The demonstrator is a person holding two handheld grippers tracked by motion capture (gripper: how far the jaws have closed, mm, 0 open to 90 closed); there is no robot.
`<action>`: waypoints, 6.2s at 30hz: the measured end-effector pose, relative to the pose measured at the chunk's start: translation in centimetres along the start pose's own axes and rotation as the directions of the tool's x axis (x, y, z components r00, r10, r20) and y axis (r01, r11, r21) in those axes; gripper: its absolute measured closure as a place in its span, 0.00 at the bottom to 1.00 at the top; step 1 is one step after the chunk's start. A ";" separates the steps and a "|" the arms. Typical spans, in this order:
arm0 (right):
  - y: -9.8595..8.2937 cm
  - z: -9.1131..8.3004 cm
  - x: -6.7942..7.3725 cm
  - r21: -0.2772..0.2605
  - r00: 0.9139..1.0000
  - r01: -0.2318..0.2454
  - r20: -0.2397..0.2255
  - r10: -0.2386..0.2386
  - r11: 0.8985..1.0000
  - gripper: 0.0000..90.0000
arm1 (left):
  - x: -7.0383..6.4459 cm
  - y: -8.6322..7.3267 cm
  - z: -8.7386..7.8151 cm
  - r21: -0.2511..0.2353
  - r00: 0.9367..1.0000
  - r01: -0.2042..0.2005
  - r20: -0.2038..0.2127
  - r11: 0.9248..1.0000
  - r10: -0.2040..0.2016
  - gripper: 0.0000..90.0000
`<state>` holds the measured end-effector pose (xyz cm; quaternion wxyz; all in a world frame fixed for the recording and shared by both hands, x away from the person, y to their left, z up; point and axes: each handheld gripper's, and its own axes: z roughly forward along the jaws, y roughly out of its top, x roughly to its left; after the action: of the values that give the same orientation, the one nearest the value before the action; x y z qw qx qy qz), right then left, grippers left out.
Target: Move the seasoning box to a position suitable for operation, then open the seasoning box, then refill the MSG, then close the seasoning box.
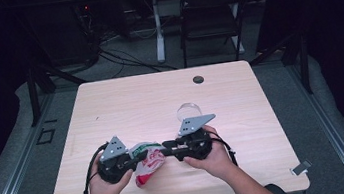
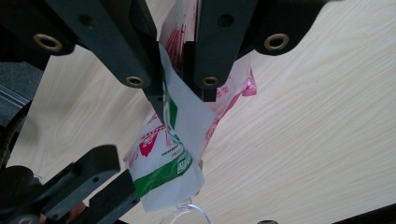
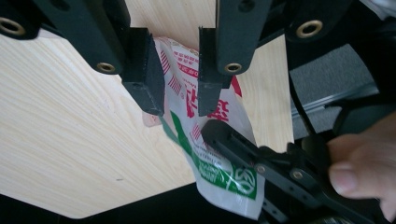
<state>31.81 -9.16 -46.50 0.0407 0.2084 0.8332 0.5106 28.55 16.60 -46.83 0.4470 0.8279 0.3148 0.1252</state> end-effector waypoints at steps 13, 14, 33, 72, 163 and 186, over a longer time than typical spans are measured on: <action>-0.5 2.3 -0.4 0.057 0.999 0.000 -0.037 0.002 0.998 0.91 | -0.3 -0.3 -0.2 -0.007 1.000 0.019 -0.014 1.000 -0.019 0.96; -0.5 2.3 -0.4 0.049 0.999 -0.004 -0.036 0.006 0.999 0.94 | -0.3 -0.4 -0.2 -0.011 1.000 0.020 -0.012 1.000 -0.020 0.95; -0.5 2.1 -0.2 0.040 1.000 0.009 -0.011 -0.009 0.999 1.00 | -0.8 -4.4 1.6 0.000 0.995 0.068 -0.072 0.998 -0.068 0.52; -0.7 2.1 -0.2 0.038 1.000 0.011 -0.006 -0.011 0.999 1.00 | 1.2 -8.7 7.7 0.139 0.989 0.130 -0.094 0.982 -0.118 0.34; -0.7 1.5 -0.1 -0.003 1.000 0.008 -0.005 -0.008 1.000 1.00 | 0.6 -7.8 6.7 0.107 0.970 0.060 -0.242 0.992 -0.033 0.67; 0.5 -0.2 -1.2 -0.032 0.999 0.022 0.038 -0.021 0.999 0.63 | 2.1 -4.6 5.2 0.119 0.946 -0.008 -0.320 0.993 0.046 0.68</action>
<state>33.03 -9.62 -46.16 0.0655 0.2083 0.8260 0.5196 30.86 16.34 -53.69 0.3389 0.8251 0.3791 0.2464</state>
